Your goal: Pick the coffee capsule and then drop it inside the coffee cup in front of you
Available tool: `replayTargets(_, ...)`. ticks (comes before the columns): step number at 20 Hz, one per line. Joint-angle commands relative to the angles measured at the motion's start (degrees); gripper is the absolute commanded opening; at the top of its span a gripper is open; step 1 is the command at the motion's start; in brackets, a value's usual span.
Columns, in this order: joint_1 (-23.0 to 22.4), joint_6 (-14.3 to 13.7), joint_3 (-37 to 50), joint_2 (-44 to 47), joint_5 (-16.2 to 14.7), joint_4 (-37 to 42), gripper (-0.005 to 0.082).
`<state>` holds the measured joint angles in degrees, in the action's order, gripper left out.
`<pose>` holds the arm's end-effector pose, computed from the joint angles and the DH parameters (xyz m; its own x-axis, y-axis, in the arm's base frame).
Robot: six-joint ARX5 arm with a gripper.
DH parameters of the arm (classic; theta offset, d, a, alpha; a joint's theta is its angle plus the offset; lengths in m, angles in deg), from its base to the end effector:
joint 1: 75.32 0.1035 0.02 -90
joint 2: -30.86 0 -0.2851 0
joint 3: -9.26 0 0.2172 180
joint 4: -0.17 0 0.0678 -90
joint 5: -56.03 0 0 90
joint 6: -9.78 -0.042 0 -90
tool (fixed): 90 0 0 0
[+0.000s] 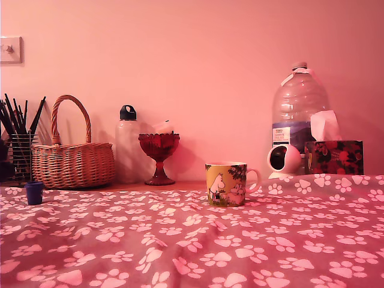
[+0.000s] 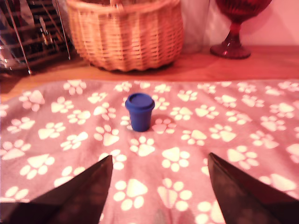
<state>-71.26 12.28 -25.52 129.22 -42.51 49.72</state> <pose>0.2639 0.0125 0.1645 0.9675 -0.0802 -0.2397 0.0631 0.9949 -0.0783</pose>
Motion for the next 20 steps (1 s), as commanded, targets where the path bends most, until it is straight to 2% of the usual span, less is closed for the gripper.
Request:
replayTargets(1, 0.07, -0.68, -1.25, 1.57, -0.13, 0.52, 0.0590)
replayTargets(9, 0.07, -1.07, -6.43, 8.07, -0.26, 2.47, 0.0590)
replayTargets(20, 0.07, -1.07, -17.31, 17.62, -1.03, 1.27, 0.0590)
